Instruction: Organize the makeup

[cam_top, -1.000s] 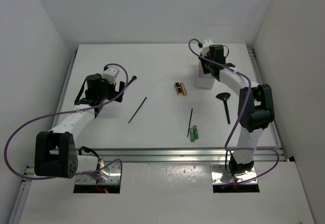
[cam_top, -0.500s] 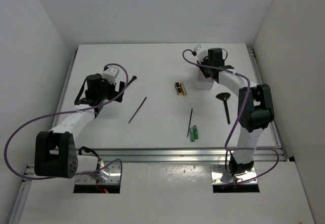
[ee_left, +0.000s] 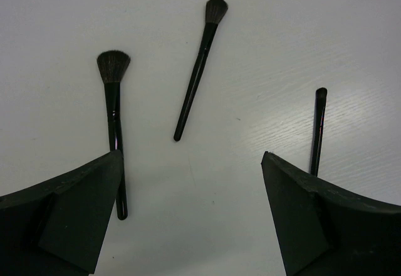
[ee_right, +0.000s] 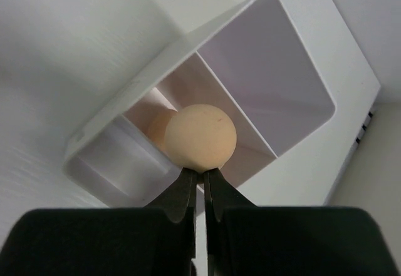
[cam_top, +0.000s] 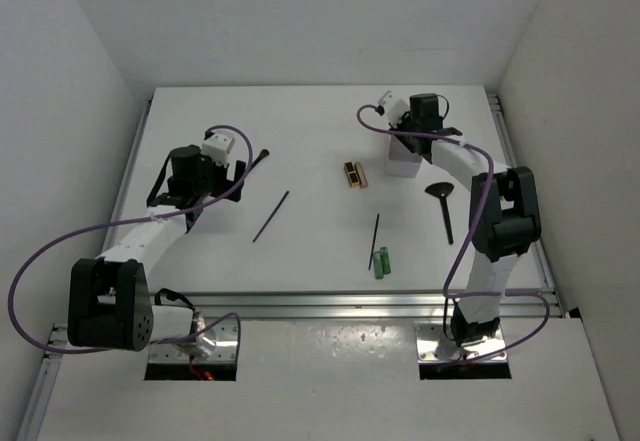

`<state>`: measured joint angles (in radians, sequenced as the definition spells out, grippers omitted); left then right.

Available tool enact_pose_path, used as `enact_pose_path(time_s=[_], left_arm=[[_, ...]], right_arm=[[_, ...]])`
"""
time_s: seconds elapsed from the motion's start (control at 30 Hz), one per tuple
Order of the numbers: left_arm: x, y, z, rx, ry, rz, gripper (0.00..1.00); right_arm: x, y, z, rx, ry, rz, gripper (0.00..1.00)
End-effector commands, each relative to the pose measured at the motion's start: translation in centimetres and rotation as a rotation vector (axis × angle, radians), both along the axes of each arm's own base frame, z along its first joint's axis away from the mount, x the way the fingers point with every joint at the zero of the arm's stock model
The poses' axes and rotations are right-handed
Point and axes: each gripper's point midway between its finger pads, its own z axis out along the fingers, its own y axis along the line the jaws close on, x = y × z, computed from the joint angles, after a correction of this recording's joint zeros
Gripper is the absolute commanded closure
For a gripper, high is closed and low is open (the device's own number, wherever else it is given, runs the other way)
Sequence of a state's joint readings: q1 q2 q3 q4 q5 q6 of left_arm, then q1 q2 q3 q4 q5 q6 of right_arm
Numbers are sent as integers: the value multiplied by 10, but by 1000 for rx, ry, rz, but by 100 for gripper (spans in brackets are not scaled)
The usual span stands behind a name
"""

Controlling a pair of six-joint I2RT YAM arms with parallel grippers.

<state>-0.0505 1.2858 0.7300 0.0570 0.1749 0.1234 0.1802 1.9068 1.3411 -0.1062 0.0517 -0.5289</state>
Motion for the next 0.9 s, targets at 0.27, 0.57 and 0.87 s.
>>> enact_pose_path(time_s=[0.27, 0.57, 0.87], left_arm=[[3, 2, 8, 1, -26, -2, 1], [2, 2, 9, 9, -36, -7, 1], [-1, 2, 6, 9, -36, -7, 1]], right_arm=[[24, -23, 9, -171, -80, -66, 70], [10, -28, 31, 25, -98, -247, 48], [-15, -32, 12, 181, 22, -355, 39]])
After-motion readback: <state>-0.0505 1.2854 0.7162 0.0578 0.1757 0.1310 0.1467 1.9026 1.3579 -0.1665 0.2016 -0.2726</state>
